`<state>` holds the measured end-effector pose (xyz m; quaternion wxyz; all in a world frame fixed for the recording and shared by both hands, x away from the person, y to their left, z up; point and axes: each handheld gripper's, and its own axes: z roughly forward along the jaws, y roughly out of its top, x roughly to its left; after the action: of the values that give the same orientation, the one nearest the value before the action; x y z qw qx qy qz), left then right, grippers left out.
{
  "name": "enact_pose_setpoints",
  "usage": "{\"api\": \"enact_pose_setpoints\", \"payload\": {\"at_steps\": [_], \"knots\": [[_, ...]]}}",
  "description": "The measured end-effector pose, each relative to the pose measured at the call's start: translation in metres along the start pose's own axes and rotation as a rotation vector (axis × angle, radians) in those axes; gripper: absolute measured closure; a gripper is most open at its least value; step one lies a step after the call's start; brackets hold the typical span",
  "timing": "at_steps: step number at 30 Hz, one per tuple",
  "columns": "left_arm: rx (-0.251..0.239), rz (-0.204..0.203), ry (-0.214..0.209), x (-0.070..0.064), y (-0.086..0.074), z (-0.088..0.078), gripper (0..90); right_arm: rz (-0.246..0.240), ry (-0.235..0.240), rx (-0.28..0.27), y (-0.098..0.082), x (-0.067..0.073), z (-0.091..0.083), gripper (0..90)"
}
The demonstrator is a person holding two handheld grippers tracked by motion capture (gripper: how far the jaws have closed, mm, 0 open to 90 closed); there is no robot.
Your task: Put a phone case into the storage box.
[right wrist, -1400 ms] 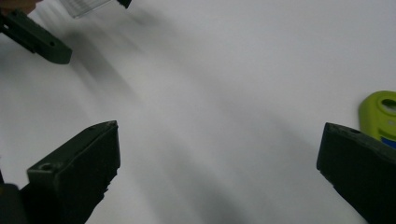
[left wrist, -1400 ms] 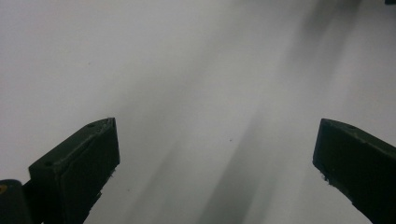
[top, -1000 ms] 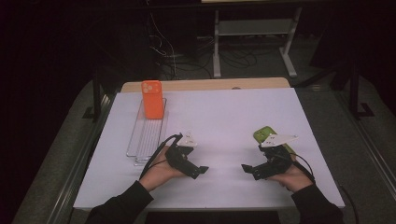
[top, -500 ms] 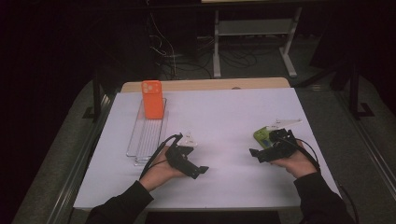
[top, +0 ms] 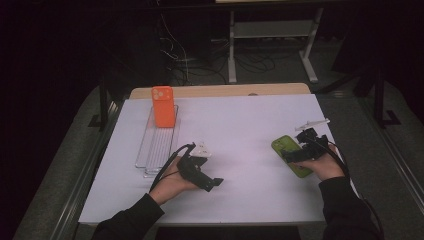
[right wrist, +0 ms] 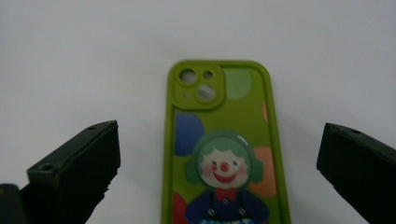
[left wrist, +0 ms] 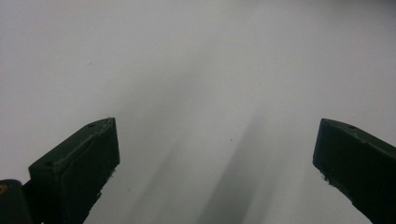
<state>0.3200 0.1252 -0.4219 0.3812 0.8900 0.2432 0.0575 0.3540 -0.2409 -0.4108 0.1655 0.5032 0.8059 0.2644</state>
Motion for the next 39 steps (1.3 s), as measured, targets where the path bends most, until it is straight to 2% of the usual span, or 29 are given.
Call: {"api": "enact_pose_setpoints", "payload": {"at_steps": [7,10,12,14,17,20,23,24,31,34,36,38,39], "knots": [[-0.002,0.001,-0.002,0.0,0.0,0.0,0.0,0.024,-0.006,0.058,-0.013,-0.011,0.002,0.0],[0.01,0.019,-0.004,0.001,0.001,0.0,0.0,0.03,0.002,0.085,-0.017,-0.012,0.003,0.0],[0.016,0.027,-0.005,0.002,0.001,-0.001,0.0,0.026,0.01,0.101,-0.02,-0.012,0.005,0.0],[-0.001,0.002,-0.005,0.0,0.001,0.0,0.0,0.017,0.018,0.122,-0.023,-0.011,0.007,0.0],[-0.001,-0.004,-0.006,0.0,0.001,0.0,0.0,0.013,0.021,0.143,-0.025,-0.009,0.009,2.5],[0.011,0.009,-0.005,0.001,0.001,0.0,0.0,0.016,0.029,0.165,-0.026,-0.008,0.01,5.8],[0.013,0.01,-0.005,0.001,0.001,0.0,0.0,0.004,0.038,0.178,-0.027,-0.007,0.011,10.7],[0.012,0.01,-0.004,0.001,0.001,0.0,0.0,-0.006,0.023,0.178,-0.027,-0.006,0.012,12.1],[0.017,0.014,-0.004,0.001,0.001,0.0,0.0,0.013,0.007,0.186,-0.029,-0.004,0.012,14.1],[0.018,0.015,-0.004,0.001,0.001,0.0,0.0,0.015,0.015,0.178,-0.029,-0.004,0.012,14.9],[-0.004,-0.002,-0.008,0.0,0.002,0.0,0.0,0.015,0.013,0.181,-0.029,-0.004,0.012,15.3],[0.017,0.028,-0.005,0.002,0.003,-0.002,0.0,0.022,0.01,0.194,-0.028,-0.004,0.012,15.6],[0.009,0.025,-0.002,0.001,0.004,-0.002,0.0,0.021,0.01,0.193,-0.027,-0.004,0.012,15.5]]}}
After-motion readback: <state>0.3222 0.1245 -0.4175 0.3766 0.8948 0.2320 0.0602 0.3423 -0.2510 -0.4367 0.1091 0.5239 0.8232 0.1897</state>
